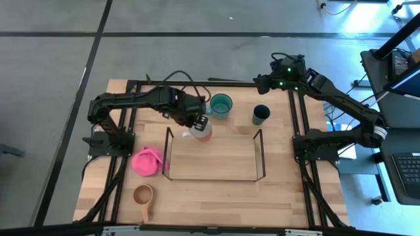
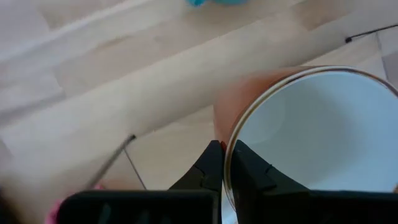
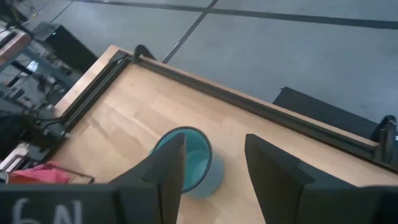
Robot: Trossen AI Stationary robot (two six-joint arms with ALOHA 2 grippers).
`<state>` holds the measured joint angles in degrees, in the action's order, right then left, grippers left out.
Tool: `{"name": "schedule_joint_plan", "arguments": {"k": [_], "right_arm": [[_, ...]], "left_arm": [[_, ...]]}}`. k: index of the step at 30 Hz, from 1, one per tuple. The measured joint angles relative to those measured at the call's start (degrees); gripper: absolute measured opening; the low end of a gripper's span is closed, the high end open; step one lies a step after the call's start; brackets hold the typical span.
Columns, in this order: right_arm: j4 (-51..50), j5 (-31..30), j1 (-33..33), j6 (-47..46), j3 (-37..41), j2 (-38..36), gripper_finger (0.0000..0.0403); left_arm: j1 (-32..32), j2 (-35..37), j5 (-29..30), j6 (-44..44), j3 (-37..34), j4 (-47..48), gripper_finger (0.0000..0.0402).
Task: Stack small to large cups/mugs on shelf
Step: Put the orange mug on the shelf
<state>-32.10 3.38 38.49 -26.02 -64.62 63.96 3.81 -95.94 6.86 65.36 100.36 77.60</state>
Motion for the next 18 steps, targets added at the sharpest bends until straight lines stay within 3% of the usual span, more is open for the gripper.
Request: {"name": "schedule_joint_plan", "arguments": {"k": [10, 18], "right_arm": [[0.1, 6.0, 3.0, 4.2, 0.0, 0.0, 0.0168], [0.1, 8.3, 4.3, 5.8, 0.0, 0.0, 0.0168]], "left_arm": [[-6.8, 0.1, -1.4, 16.8, -5.9, 0.9, 0.0007], [-11.1, 0.1, -1.5, 27.4, -6.2, 2.4, 0.0009]]}}
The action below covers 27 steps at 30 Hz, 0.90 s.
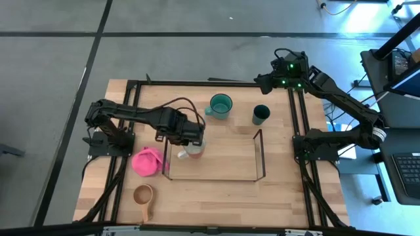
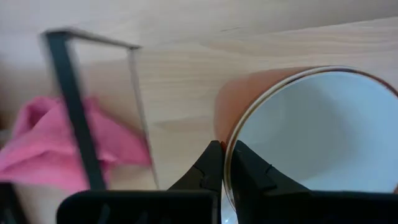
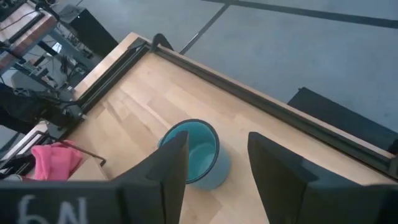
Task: Stack small to large cups/mugs on shelf
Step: Put the orange mug on the shelf
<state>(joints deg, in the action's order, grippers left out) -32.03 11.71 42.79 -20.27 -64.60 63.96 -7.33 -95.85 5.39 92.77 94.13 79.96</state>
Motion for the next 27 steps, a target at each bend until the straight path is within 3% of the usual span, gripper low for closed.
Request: {"name": "schedule_joint_plan", "arguments": {"k": [5, 20, 27], "right_arm": [[-0.3, 3.4, 0.6, 1.3, 0.0, 0.0, 0.0168], [-4.0, 3.4, 0.7, 4.2, 0.0, 0.0, 0.0168], [-3.6, 3.4, 0.7, 4.2, 0.0, 0.0, 0.0168]], "left_arm": [[-1.5, 0.0, 0.0, 4.1, 0.0, 1.4, 0.0009], [-1.6, 0.1, -2.1, 5.2, -7.6, -6.7, 0.0011], [-1.6, 0.1, -1.3, 4.8, -7.7, -7.0, 0.0037]]}}
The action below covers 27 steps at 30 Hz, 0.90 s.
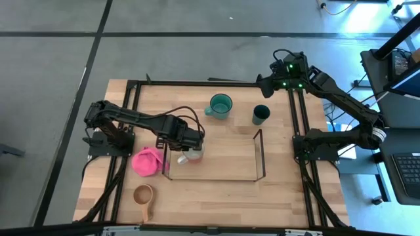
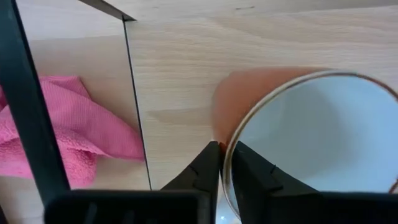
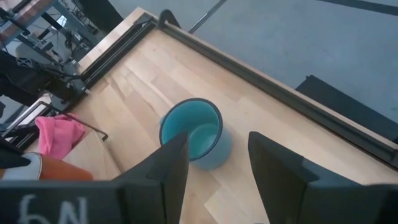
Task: Stack small to large cups/mugs on shelf
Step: Put the orange mug on the shelf
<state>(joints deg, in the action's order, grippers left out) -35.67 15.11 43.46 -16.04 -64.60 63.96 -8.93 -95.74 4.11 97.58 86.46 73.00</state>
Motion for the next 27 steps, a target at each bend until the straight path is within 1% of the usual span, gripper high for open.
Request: {"name": "schedule_joint_plan", "arguments": {"k": [3, 7, 11, 13, 15, 18, 21, 23, 25, 27], "right_arm": [[0.7, -0.3, 0.0, 0.0, 0.0, 0.0, 0.0168], [1.7, -0.4, 0.0, -0.1, 0.0, 0.0, 0.0168], [1.6, -0.4, 0.0, -0.1, 0.0, 0.0, 0.0168], [1.6, -0.4, 0.0, -0.2, 0.0, 0.0, 0.0168], [1.3, 0.6, 0.0, -0.2, 0.0, 0.0, 0.0168], [0.4, 4.9, 0.0, -1.9, 0.1, 0.0, 0.0163], [0.7, 9.9, -1.5, -5.0, 1.0, 0.0, 0.0146], [1.5, 12.2, -3.2, -7.3, 2.0, 0.0, 0.0127], [2.6, 13.4, -5.4, -9.6, 2.6, 0.0, 0.0101], [3.2, 13.3, -8.0, -11.8, 3.2, 0.4, 0.0070]], "left_arm": [[0.0, 0.0, -0.3, 0.7, 0.1, -0.4, 0.0049], [0.0, 0.0, -0.1, 0.6, 2.1, -0.3, 0.0056], [0.0, 0.0, 2.3, -1.4, 4.9, 0.2, 0.0054], [0.0, 0.0, 3.7, -2.1, 6.4, 2.2, 0.0054], [0.3, 0.0, 4.8, -3.0, 6.8, 3.4, 0.0056], [0.6, 0.0, 5.4, -4.7, 6.8, 5.4, 0.0058], [1.7, 0.0, 5.4, -7.9, 6.8, 7.1, 0.0055], [3.0, 0.0, 5.5, -10.8, 6.8, 7.8, 0.0053], [4.5, 0.0, 6.5, -14.3, 6.8, 7.6, 0.0054], [6.1, 0.0, 7.7, -18.9, 6.8, 7.6, 0.0055]]}}
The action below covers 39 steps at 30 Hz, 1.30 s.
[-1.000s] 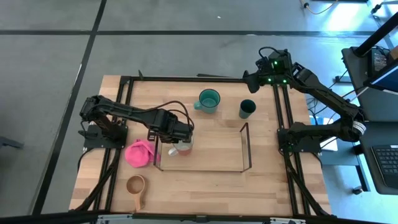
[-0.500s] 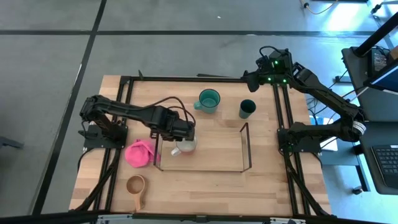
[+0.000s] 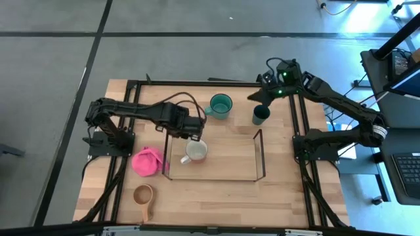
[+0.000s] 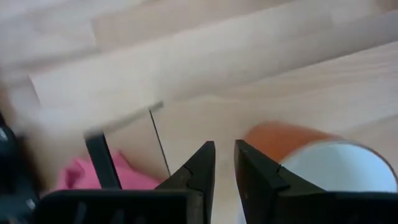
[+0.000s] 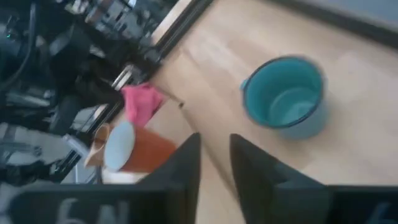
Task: Stack small to large cups/mugs on shelf
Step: Put the orange mug on the shelf
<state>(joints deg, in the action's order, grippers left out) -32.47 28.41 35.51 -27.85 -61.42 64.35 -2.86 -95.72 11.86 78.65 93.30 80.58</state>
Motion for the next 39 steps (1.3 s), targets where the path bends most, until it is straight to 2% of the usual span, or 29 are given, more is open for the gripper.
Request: {"name": "schedule_joint_plan", "arguments": {"k": [4, 12, 16, 23, 29, 31, 35, 39], "right_arm": [[1.5, -1.0, -6.2, -3.6, 0.0, 2.0, 0.0010], [9.5, -7.6, -18.1, -15.7, 0.1, 9.8, 0.0005], [13.3, -7.8, -23.0, -21.4, 0.1, 14.4, 0.0008], [18.2, -13.0, -29.2, -29.1, 0.1, 19.4, 0.0004], [18.8, -14.0, -31.1, -32.8, 0.1, 21.3, 0.0006], [18.8, -14.0, -31.6, -33.8, 0.1, 21.9, 0.0004], [19.8, -13.8, -32.4, -36.4, 0.1, 23.7, 0.0004], [22.3, -12.9, -32.8, -38.0, 0.1, 25.8, 0.0007]], "left_arm": [[4.0, 0.0, 0.4, -10.9, 0.0, -0.3, 0.0053], [9.2, 0.0, 1.2, -31.2, 0.0, -2.2, 0.0027], [9.2, 0.1, 0.8, -36.9, -1.4, -6.2, 0.0011], [7.8, 3.8, -2.5, -40.0, -11.0, -14.5, 0.0003], [8.0, 10.4, -6.7, -40.3, -21.2, -25.3, 0.0003], [8.1, 12.1, -6.9, -40.3, -23.8, -26.2, 0.0004], [8.2, 13.5, -7.4, -40.9, -26.8, -28.1, 0.0001], [7.9, 13.4, -10.9, -43.3, -28.7, -32.1, 0.0005]]}}
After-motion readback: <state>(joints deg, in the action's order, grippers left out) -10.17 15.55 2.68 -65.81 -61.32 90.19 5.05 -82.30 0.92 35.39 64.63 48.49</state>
